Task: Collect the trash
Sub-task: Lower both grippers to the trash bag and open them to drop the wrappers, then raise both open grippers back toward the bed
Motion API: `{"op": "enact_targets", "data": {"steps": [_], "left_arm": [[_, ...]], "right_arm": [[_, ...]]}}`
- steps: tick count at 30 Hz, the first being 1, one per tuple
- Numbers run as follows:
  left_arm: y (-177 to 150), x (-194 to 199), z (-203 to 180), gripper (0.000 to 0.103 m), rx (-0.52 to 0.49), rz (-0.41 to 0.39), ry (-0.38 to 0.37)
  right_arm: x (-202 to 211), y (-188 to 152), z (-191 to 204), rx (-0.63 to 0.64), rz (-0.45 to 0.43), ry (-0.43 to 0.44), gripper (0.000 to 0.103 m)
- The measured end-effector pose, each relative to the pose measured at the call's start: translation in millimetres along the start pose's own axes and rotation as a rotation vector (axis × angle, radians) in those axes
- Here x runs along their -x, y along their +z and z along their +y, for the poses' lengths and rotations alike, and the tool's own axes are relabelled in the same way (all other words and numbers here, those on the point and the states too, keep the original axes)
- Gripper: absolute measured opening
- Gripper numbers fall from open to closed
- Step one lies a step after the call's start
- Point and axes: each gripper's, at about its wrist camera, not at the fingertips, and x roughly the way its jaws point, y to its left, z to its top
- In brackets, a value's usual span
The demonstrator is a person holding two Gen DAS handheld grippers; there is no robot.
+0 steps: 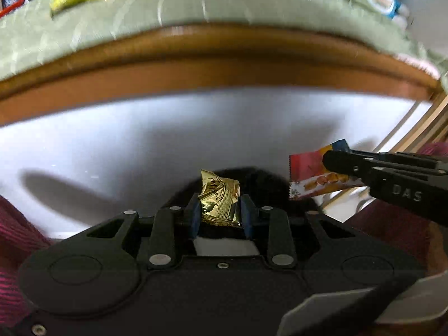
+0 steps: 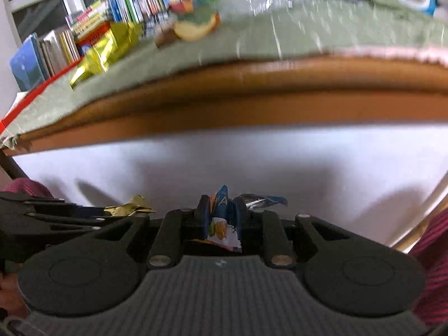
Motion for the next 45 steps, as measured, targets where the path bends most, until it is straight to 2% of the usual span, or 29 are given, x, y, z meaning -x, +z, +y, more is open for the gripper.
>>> {"op": "enact_targets", "data": {"steps": [4, 17, 20, 22, 24, 26, 32, 45], "left_arm": [[-1.0, -17.0, 2.4, 0.028, 0.011, 0.043, 0.005], [1.5, -25.3, 2.5, 0.029, 0.01, 0.054, 0.003], [1.9, -24.7, 2.3, 0.029, 0.012, 0.054, 0.004], [1.7, -21.7, -0.3, 0.03, 0.011, 0.052, 0.008], [1.5, -20.4, -0.6, 0.033, 0.008, 0.049, 0.01], [1.9, -18.6, -0.5, 0.037, 0.008, 0.047, 0.013], [2.9, -12.9, 0.8, 0.042, 0.012, 0.033, 0.018], [-1.7, 26.2, 18.0, 0.053, 0.041, -0.046, 0.019]], "right_arm": [[-7.9, -2.4, -2.0, -0.005, 0.032, 0.029, 0.023], [-18.0, 6.9, 7.1, 0.07, 0.089, 0.091, 0.031], [-17.9, 6.5, 8.7, 0.101, 0.104, 0.096, 0.04], [-17.1, 8.0, 7.9, 0.115, 0.108, 0.097, 0.054], [-15.6, 10.1, 6.7, 0.126, 0.109, 0.092, 0.057], [-12.5, 13.3, 3.7, 0.144, 0.104, 0.08, 0.058], [10.0, 25.3, -11.2, 0.158, 0.063, 0.042, 0.061], [118.3, 52.3, -37.6, 0.147, -0.139, -0.201, 0.07]]}}
